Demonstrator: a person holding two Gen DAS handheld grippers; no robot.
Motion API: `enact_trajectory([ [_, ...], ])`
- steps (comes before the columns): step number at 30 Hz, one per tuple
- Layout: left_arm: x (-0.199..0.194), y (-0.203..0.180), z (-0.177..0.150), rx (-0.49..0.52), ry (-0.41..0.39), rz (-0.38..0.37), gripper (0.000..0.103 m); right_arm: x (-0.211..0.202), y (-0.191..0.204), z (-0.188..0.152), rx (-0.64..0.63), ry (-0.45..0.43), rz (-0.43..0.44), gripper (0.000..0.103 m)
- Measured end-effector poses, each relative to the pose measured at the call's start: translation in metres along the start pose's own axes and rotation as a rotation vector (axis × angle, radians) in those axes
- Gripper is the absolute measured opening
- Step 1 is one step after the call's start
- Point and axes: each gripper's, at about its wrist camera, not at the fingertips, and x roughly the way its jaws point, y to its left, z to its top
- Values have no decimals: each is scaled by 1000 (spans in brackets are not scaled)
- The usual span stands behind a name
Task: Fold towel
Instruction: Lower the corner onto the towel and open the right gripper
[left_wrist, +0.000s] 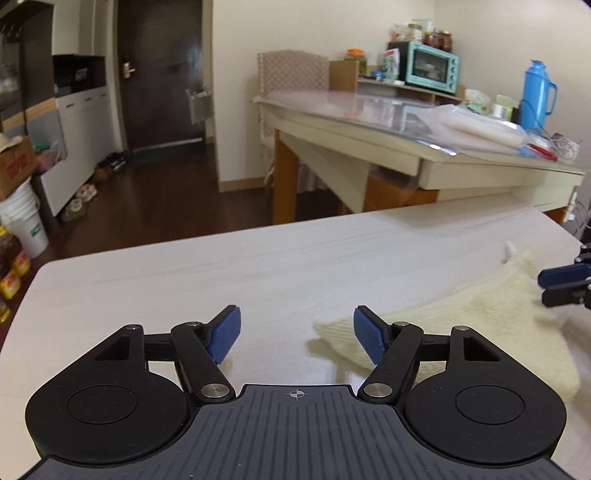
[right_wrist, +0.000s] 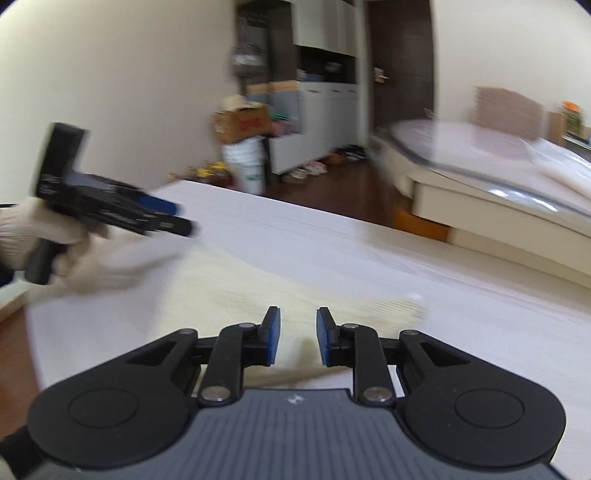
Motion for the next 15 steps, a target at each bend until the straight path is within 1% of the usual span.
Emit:
enact_trajectory([
  [3,7,-9,-1,41,16,23,73,0,23,0,-71,12,50,25],
  [7,16,-12,-3,64,38,52,76,0,50,-11,-172,60,70,25],
  [12,18,-13,0,77,44,66,78,-5,61,-17,-193,73,70,25],
  [14,15,-14,0,75,37,68,73,-8,63,-15,-188,72,72,25],
  [15,12,-16,0,74,30,66,72,-10,63,-13,-182,64,75,25],
])
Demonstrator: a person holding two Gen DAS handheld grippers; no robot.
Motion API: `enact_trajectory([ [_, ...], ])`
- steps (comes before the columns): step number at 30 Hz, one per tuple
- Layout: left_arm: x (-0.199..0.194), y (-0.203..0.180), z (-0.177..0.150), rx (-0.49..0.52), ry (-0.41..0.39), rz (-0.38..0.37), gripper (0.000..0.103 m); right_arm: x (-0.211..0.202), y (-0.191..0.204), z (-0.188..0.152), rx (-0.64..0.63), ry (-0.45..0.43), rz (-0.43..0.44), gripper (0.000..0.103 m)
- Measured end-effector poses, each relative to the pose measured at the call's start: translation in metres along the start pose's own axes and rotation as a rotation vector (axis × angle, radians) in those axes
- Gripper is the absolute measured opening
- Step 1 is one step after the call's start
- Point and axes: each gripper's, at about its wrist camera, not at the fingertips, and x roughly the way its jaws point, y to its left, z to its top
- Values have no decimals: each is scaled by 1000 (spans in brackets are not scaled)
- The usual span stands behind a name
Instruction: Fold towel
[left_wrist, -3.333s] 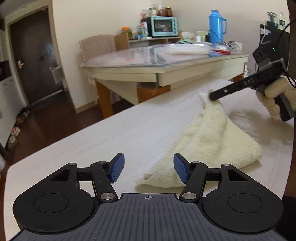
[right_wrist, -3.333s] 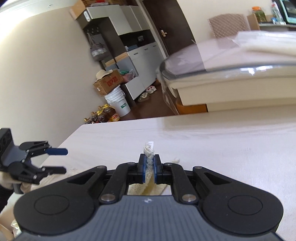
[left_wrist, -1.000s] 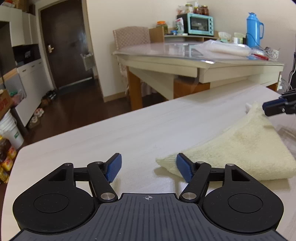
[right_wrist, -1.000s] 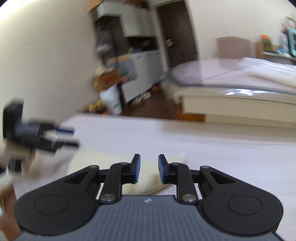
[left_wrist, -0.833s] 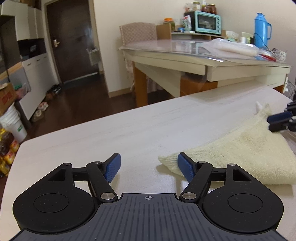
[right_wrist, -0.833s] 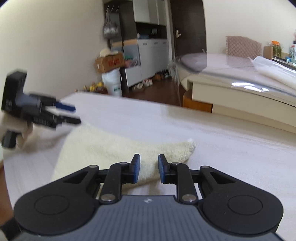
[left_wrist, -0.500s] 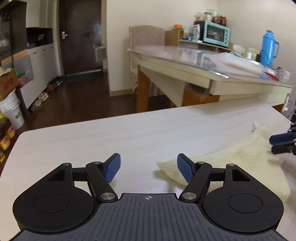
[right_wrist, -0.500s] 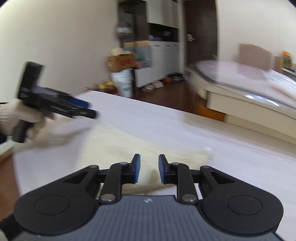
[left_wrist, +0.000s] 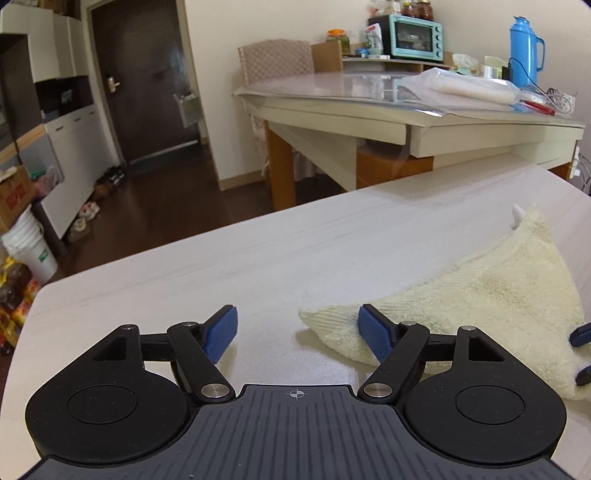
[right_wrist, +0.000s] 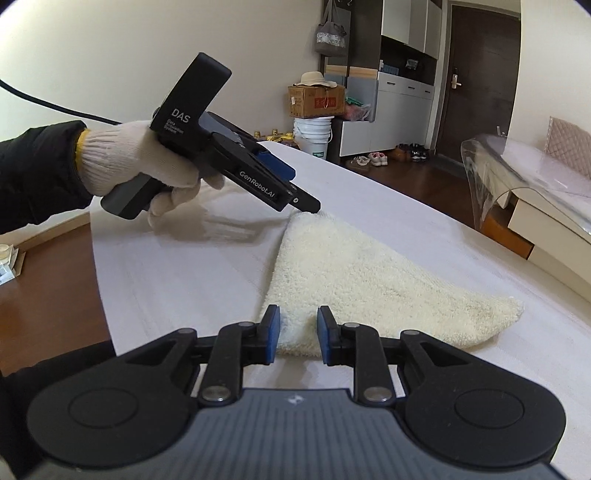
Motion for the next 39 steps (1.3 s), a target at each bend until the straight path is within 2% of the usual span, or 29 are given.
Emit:
enact_trajectory([
  [3,-18,-7,-2,-13,-32,-48,72,-3,-2,4,14,-19,-3,30],
  [5,-32,-18,-6,-21,-49,-114,73,-3,-3,3,10,-16,-5,31],
  [7,-38,-30,-11,6,-50,-140,73,1,-3,0,5,-5,-5,30],
  [12,-29,-50,-22,75,-14,-110,74,3,-4,-2,18,-1,3,31],
  [14,-31,-47,-21,52,-19,-110,74,-1,-6,-1,28,-19,-11,31],
  [16,-35,-46,-19,37,-34,-118,73,-3,-17,4,34,-23,-60,32],
  [21,-35,-51,-19,45,-29,-133,73,8,-53,7,64,19,-168,33],
  [23,-32,-51,-19,38,-19,-134,73,17,-66,5,86,57,-174,36],
  [25,-29,-51,-20,30,-10,-135,75,19,-72,5,115,56,-155,36],
  [28,-32,-53,-20,23,-1,-123,74,7,-71,7,135,26,-172,38],
  [34,-45,-61,-25,-11,21,-90,81,-13,-52,-1,190,6,-253,51],
  [36,-51,-65,-29,-27,25,-86,85,-18,-45,-5,227,2,-266,58],
  [38,-58,-68,-33,-39,21,-85,86,-21,-40,-7,251,-4,-273,71],
  [39,-61,-70,-35,-45,19,-84,88,-23,-36,-9,264,-11,-276,73],
])
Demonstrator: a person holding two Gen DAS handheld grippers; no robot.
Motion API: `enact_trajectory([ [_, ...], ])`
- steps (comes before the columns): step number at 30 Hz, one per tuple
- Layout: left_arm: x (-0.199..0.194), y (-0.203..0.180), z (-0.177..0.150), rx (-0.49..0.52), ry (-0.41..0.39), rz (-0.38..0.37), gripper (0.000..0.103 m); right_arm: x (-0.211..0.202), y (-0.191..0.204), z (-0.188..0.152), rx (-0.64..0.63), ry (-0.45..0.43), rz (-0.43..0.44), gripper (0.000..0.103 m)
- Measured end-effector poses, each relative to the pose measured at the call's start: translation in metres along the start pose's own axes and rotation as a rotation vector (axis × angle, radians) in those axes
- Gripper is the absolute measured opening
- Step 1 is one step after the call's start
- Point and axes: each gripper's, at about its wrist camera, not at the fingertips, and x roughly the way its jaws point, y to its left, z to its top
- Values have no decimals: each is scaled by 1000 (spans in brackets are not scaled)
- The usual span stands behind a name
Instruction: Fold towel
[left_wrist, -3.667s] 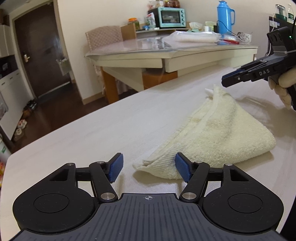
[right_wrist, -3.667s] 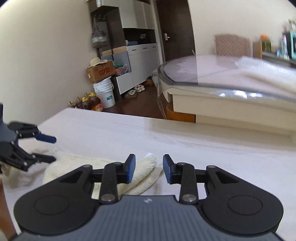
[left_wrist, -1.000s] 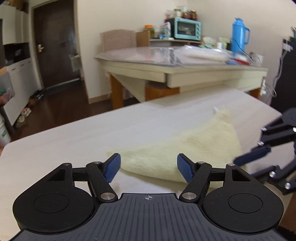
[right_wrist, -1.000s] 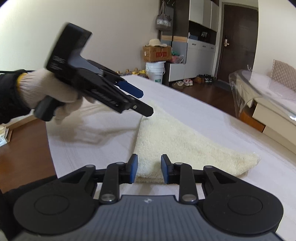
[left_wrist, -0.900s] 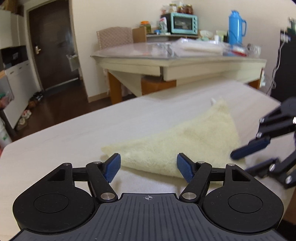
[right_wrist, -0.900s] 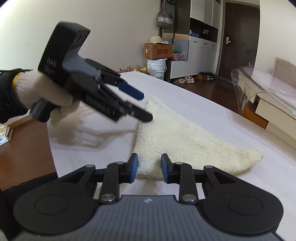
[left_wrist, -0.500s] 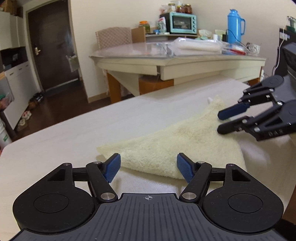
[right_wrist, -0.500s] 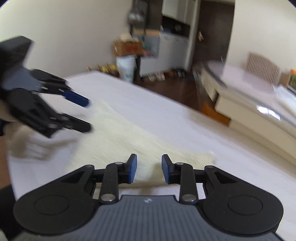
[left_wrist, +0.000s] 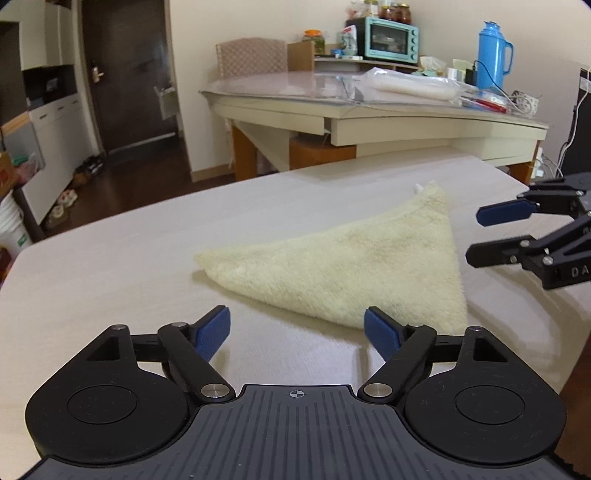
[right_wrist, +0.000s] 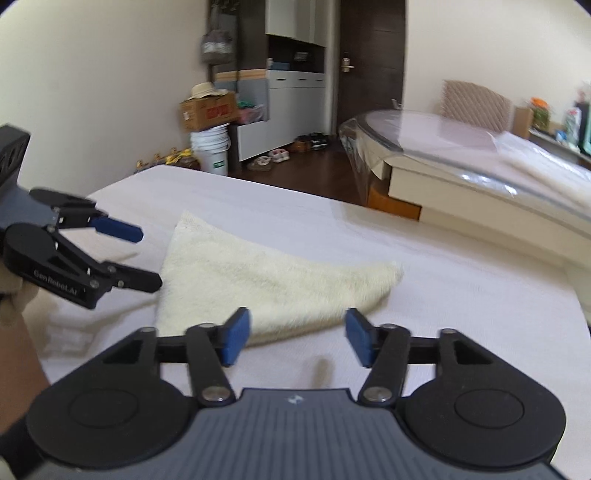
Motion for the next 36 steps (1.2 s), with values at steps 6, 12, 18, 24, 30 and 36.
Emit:
enact_trajectory([
  [6,-18,-12,-11,-16,-12,15,93,-22,12,-13,60,-26,-38,87],
  [12,-34,-20,-17,-31,-27,27,94,-40,17,-20,111,-49,-56,98],
  [18,-47,-26,-21,-53,-39,31,96,-53,18,-24,159,-75,-85,103],
  [24,-58,-31,-23,-64,-56,37,97,-63,27,-23,149,-89,-76,103],
  [30,-67,-38,-26,-65,-64,39,97,-73,36,-24,134,-92,-83,103],
  [36,-72,-44,-30,-60,-66,38,97,-81,40,-27,134,-98,-79,103],
])
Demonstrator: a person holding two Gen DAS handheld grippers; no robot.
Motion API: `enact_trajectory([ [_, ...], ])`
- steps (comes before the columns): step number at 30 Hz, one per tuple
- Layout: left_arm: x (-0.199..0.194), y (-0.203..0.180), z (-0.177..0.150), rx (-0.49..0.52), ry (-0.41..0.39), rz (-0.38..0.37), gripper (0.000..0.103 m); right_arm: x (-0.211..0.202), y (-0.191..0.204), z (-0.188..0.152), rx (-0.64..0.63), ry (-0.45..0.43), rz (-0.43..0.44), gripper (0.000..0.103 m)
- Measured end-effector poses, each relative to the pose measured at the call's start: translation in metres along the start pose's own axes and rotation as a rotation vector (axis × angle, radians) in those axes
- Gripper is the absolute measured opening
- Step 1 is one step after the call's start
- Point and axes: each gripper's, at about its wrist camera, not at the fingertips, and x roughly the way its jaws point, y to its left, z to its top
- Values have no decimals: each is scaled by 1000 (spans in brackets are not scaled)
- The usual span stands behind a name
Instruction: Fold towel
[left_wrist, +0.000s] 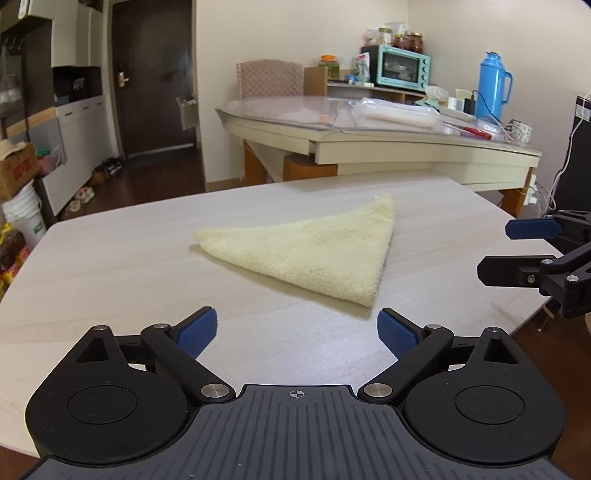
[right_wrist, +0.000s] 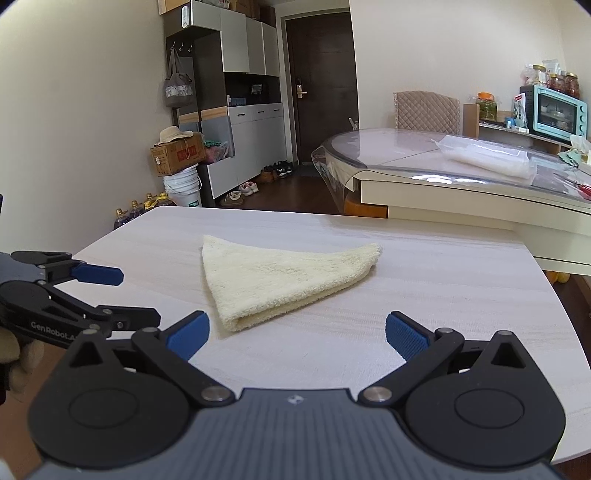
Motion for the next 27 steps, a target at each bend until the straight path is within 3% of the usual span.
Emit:
enact_trajectory([
  [15,13,12,5,-12,9,26,97,7,-4,3,21,2,-11,103],
  [24,34,23,15,-14,30,28,97,43,-23,18,46,26,-32,102],
  [27,41,26,19,-17,34,28,97,60,-33,29,65,35,-27,97],
])
